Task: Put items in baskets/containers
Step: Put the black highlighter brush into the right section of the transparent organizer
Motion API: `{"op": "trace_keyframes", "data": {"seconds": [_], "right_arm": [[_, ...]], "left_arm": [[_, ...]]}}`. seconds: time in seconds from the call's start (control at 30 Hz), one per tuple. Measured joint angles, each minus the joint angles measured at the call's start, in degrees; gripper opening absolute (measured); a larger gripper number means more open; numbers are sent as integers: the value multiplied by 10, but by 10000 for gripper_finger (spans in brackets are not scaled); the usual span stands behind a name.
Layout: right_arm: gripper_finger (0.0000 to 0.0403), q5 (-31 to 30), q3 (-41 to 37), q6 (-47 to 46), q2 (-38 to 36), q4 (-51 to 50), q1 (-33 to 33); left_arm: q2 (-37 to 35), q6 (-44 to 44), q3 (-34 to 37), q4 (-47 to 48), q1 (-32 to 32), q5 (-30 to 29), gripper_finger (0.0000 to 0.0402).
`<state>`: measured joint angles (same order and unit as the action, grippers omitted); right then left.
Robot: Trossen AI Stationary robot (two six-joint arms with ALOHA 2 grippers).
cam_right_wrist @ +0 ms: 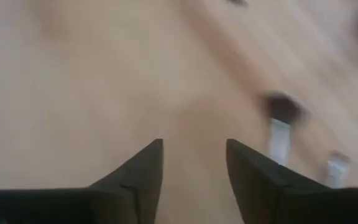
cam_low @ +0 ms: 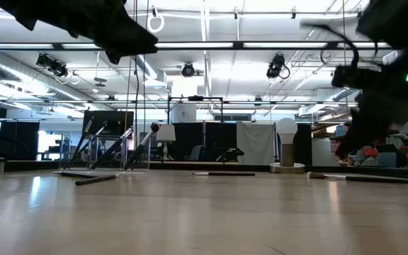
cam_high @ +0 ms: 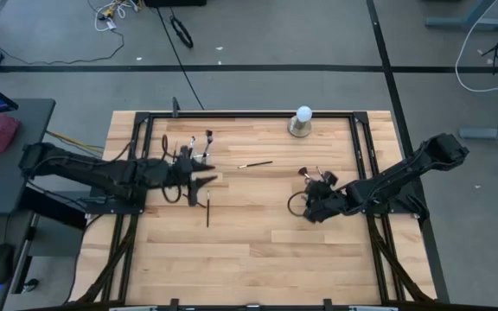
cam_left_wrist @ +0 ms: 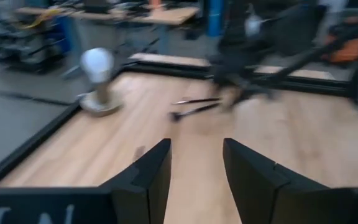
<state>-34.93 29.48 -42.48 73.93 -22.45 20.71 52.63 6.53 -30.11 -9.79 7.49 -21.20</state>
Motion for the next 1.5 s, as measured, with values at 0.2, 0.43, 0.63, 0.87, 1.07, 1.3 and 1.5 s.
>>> {"op": "trace_keyframes", "data": {"seconds": [0.2,0.43,0.63,0.87,1.07,1.3,1.5], "right_arm": [[208,-51,-94,-35,0,100,-60],[193,-38,-167,-14,0,210,-110],[134,-1,-199,-12,-2,269,-116],[20,26,-204,23,-2,297,-116],[18,56,-207,55,1,367,-97],[9,62,-207,128,2,655,-41],[10,109,-188,271,1,899,12]], "left_arm": [[56,-10,5,-74,86,-30,140],[151,-19,5,-151,132,-65,138],[194,-16,5,-170,140,-66,138],[201,-9,5,-168,141,-66,138],[201,-12,5,-154,147,-76,138],[209,-14,5,-159,153,-72,138],[289,-67,5,-301,153,-38,138]]}}
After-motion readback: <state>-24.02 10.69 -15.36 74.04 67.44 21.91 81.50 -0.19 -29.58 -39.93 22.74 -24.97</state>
